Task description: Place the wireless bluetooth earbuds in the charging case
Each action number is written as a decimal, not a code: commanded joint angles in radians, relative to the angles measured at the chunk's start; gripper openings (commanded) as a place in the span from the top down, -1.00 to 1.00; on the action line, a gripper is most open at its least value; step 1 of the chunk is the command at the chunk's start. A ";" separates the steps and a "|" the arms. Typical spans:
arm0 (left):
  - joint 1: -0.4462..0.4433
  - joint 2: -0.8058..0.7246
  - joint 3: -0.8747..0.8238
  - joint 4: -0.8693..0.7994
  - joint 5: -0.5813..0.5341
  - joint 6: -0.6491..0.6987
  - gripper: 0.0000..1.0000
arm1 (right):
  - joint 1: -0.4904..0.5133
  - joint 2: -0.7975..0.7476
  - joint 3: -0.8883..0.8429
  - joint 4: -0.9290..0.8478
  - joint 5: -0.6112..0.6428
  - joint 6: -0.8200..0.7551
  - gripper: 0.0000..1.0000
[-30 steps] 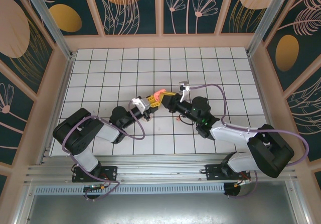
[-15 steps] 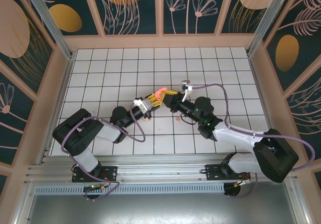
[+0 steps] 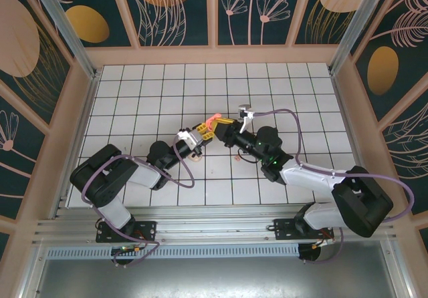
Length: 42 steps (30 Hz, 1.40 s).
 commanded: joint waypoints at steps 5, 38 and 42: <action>-0.020 -0.011 0.025 0.207 0.065 0.005 0.88 | 0.038 0.038 0.020 -0.007 -0.017 0.002 0.53; -0.020 -0.065 0.003 0.218 0.057 -0.001 0.88 | 0.046 -0.067 -0.041 -0.339 0.179 -0.110 0.49; -0.021 -0.067 0.003 0.217 0.060 -0.006 0.88 | 0.043 -0.082 -0.044 -0.355 0.189 -0.115 0.46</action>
